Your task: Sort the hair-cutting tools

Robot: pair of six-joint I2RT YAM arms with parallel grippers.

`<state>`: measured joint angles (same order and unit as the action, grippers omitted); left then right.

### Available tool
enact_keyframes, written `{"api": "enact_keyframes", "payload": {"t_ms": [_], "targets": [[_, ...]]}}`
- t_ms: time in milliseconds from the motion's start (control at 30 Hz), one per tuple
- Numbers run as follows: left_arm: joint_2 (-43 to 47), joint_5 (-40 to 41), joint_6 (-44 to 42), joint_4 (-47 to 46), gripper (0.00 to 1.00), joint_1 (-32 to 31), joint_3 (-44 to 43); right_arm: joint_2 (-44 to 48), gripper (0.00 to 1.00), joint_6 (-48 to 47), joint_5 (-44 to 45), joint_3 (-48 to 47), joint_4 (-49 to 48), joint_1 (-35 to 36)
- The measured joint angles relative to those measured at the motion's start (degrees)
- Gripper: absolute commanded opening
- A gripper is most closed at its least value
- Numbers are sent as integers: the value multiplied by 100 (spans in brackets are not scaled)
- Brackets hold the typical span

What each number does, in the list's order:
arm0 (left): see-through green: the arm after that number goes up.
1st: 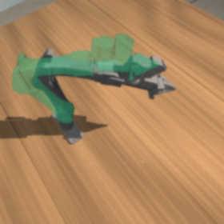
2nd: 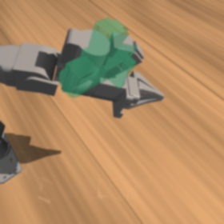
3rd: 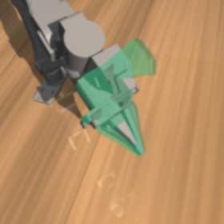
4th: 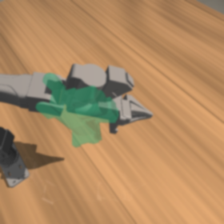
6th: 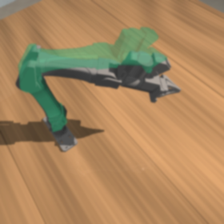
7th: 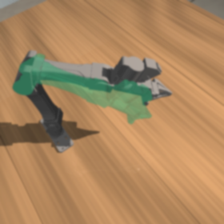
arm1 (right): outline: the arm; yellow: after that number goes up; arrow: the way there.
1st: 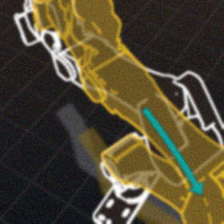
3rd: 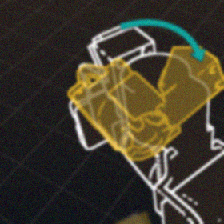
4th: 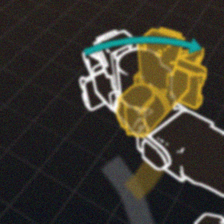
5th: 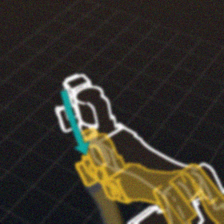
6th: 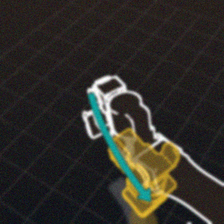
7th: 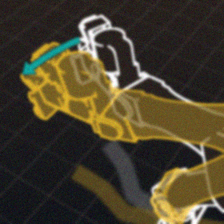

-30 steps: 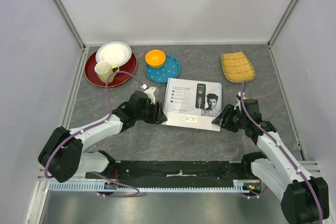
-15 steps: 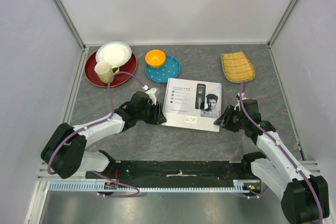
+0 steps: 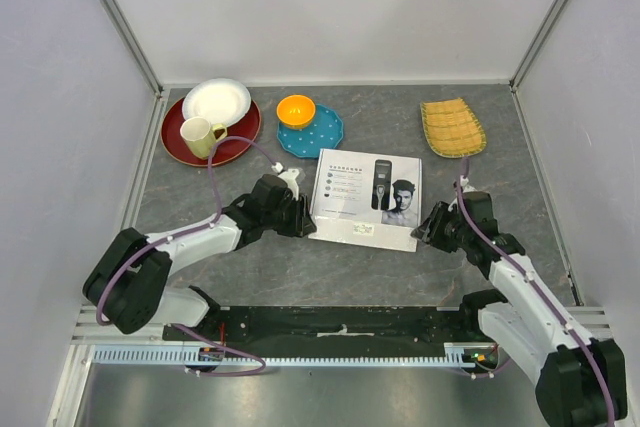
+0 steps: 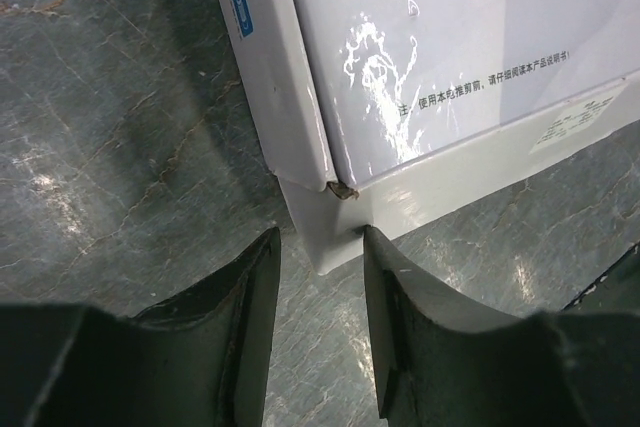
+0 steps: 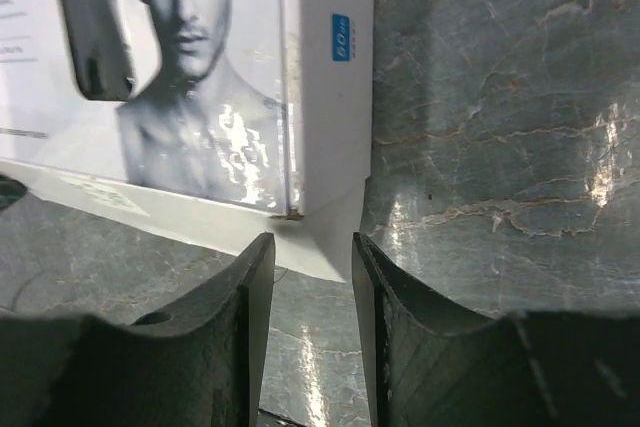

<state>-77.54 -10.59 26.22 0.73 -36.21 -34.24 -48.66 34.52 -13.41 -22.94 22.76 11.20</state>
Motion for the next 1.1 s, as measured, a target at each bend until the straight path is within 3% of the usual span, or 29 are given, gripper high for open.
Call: {"api": "enact_keyframes", "payload": {"t_ms": [333, 533, 800, 1100], "targets": [[437, 409, -87, 221, 48, -46, -442, 813, 45, 57, -208, -555, 94, 96], [426, 450, -90, -175, 51, -46, -1023, 529, 44, 389, -267, -420, -372, 863], [-1497, 439, -31, -466, 57, -46, -2968, -704, 43, 949, 555, -291, -1303, 2793], [-3742, 393, -31, -522, 58, -26, -5403, -1733, 42, 1458, 1091, 48, -2406, 3034]]}}
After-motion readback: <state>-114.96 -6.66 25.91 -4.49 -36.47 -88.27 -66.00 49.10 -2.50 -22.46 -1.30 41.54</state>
